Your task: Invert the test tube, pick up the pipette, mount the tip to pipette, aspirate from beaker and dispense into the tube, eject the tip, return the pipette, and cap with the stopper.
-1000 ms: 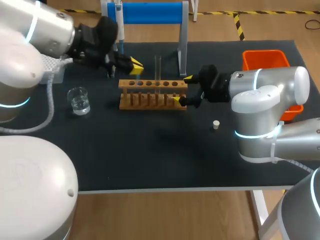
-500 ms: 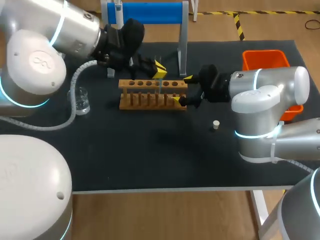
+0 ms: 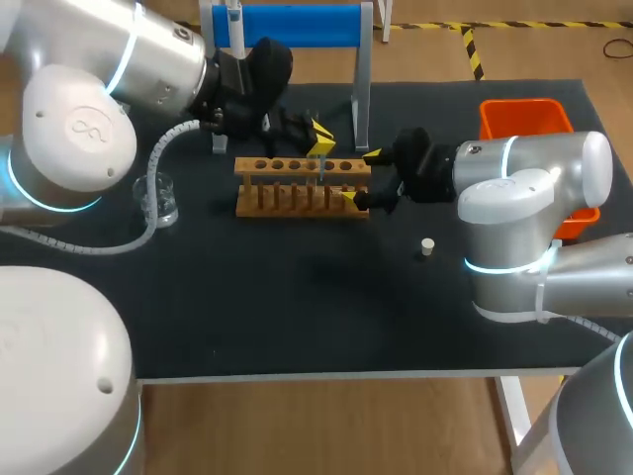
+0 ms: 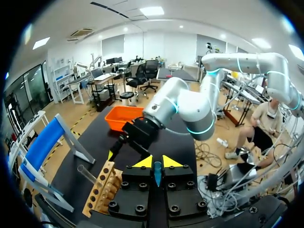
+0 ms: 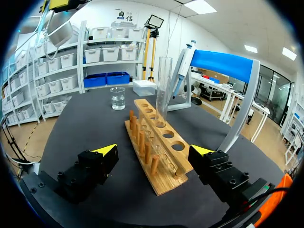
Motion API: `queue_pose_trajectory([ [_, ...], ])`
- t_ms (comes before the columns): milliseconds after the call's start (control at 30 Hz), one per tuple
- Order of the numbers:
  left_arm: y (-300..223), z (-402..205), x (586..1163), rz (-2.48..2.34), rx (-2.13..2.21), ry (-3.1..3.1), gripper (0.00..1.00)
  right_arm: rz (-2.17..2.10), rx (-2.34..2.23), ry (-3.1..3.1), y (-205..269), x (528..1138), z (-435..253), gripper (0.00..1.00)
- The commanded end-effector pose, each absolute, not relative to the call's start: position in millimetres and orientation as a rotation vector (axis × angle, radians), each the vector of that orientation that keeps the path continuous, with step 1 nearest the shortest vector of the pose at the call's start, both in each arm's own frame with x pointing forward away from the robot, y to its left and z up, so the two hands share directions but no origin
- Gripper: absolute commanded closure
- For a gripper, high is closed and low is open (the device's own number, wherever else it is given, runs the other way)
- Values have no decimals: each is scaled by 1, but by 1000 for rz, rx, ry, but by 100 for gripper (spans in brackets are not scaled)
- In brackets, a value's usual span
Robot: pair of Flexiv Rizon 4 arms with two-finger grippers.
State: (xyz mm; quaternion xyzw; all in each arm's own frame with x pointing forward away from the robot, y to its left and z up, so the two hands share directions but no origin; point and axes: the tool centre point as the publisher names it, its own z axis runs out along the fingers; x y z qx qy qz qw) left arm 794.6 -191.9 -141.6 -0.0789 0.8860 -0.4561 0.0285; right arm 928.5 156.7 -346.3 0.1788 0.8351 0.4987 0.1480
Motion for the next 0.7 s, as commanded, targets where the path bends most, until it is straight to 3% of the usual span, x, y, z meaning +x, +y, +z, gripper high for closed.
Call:
queue_pose_trajectory([
  [33,-191,-141,795,-1405,-242,2738,100,1464,516,2384,146,923,-340,0],
  [700,-191,-141,795,-1405,-242,2738,100,1903,168,2270,57,842,-273,0],
])
